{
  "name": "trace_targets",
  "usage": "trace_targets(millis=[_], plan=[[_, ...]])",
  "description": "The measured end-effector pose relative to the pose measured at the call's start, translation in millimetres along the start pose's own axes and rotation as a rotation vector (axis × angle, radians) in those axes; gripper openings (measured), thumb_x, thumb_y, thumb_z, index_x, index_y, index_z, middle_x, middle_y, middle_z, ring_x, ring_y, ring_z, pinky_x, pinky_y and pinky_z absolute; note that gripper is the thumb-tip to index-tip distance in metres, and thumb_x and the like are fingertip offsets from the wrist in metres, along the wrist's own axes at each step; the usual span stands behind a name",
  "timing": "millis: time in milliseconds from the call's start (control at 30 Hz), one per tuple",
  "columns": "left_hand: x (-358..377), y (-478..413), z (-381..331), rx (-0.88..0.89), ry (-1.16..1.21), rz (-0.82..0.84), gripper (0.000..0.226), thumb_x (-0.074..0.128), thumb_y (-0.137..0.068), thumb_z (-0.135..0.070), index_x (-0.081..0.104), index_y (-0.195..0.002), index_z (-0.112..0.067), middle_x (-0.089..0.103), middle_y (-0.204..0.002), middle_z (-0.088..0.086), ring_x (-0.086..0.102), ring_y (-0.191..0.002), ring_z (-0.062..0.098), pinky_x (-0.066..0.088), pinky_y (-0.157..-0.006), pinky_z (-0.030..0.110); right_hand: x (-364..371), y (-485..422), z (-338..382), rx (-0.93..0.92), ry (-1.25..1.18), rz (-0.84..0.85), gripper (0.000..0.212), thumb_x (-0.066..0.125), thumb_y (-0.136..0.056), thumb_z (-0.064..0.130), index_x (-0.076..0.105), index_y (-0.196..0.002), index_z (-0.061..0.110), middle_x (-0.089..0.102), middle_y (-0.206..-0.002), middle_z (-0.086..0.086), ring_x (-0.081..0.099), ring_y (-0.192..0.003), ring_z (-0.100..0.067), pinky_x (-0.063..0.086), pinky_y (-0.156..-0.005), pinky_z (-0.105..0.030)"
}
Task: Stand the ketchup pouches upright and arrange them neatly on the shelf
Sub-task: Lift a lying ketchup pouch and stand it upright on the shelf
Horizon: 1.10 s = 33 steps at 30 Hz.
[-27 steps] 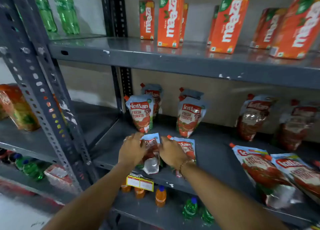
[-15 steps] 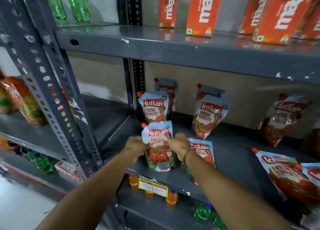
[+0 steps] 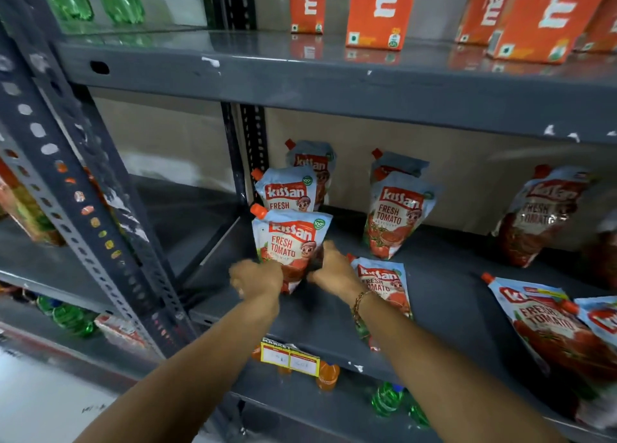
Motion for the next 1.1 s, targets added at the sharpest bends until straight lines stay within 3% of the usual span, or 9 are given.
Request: trace_targets(millis=[67,167,333,467,600,700,833,933,1100], plan=[[18,21,12,-0.292,0.126,0.142,0.025,0.052,-0.086,-0.014,0.052,-0.106,0.002,0.062,-0.096,0.006,0.061,-0.084,0.025,0.052,-0.077,0.036,-10,3,-13,0.083,0.225,-0.043,0.066,0.059,-0.078,0.013,0.031,-0.138,0.012,0.046,-0.138,-0.017,0.044,-0.127,-0.036,0.039,-0.106,-0.043],[43,55,14,-0.393,0.048,0.570,0.017,0.044,-0.089,-0.006,0.050,-0.073,-0.008,0.049,-0.068,0.006,0.045,-0.059,0.017,0.039,-0.060,0.027,-34,12,-36,0.394,0.353,-0.169,0.060,0.047,-0.089,0.029,0.027,-0.143,0.013,0.028,-0.150,-0.014,0.023,-0.139,-0.037,0.020,-0.114,-0.054],[72,72,9,-0.422,-0.056,0.803,0.018,0.055,-0.087,-0.002,0.055,-0.070,-0.007,0.057,-0.061,0.007,0.049,-0.057,0.018,0.042,-0.056,0.025,-66,24,-57,0.531,0.008,-0.204,0.057,0.047,-0.088,0.019,0.029,-0.140,0.002,0.038,-0.145,-0.020,0.043,-0.129,-0.034,0.040,-0.107,-0.038],[85,78,5,-0.262,-0.012,0.764,0.023,0.068,-0.074,0.010,0.065,-0.094,-0.002,0.069,-0.099,0.018,0.062,-0.068,0.025,0.052,-0.064,0.034,-74,37,-62,0.368,-0.274,-0.411,0.041,0.055,-0.086,0.011,0.045,-0.126,0.004,0.060,-0.125,-0.015,0.059,-0.112,-0.029,0.047,-0.087,-0.028],[77,78,-18,0.234,-0.014,0.669,0.040,0.075,-0.071,-0.002,0.063,-0.108,-0.010,0.068,-0.098,0.003,0.063,-0.086,0.017,0.052,-0.070,0.026,-85,46,-47,0.016,-0.387,-0.651,0.041,0.053,-0.089,0.006,0.044,-0.128,0.013,0.060,-0.102,0.005,0.059,-0.096,-0.010,0.043,-0.069,-0.008],[70,68,-13,0.436,-0.101,0.576,0.042,0.076,-0.073,-0.014,0.061,-0.112,-0.012,0.070,-0.111,0.006,0.065,-0.102,0.022,0.053,-0.089,0.040,-79,48,-46,-0.097,-0.400,-0.650,0.046,0.049,-0.090,0.002,0.039,-0.134,0.012,0.057,-0.106,0.004,0.058,-0.095,-0.006,0.045,-0.068,0.003],[66,76,17,0.348,-0.112,0.426,0.037,0.073,-0.078,-0.020,0.058,-0.108,-0.004,0.068,-0.112,0.012,0.064,-0.105,0.028,0.053,-0.086,0.040,-67,45,-57,0.006,-0.350,-0.469,0.031,0.046,-0.092,0.005,0.050,-0.122,0.011,0.063,-0.121,-0.009,0.061,-0.113,-0.022,0.054,-0.092,-0.030],[74,101,27,0.046,-0.131,0.241,0.047,0.073,-0.076,-0.026,0.061,-0.110,0.004,0.067,-0.108,0.015,0.066,-0.101,0.034,0.048,-0.070,0.032,-78,48,-58,0.004,-0.328,-0.399,0.027,0.044,-0.093,0.007,0.053,-0.118,0.010,0.062,-0.121,-0.007,0.059,-0.113,-0.019,0.051,-0.078,-0.016],[123,158,23,-0.275,0.012,0.638,0.011,0.051,-0.092,-0.019,0.057,-0.090,-0.010,0.053,-0.072,0.004,0.047,-0.059,0.013,0.043,-0.055,0.024,-122,59,-79,0.002,-0.066,-0.312,0.042,0.043,-0.085,-0.004,0.055,-0.124,0.009,0.059,-0.126,-0.008,0.053,-0.119,-0.021,0.041,-0.097,-0.023]])
Point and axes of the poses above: each hand's wrist, its own y-axis away from the middle knuckle, its own x-axis out of the palm, z = x × y, the point moved 2 cm from there along -y, towards the middle knuckle
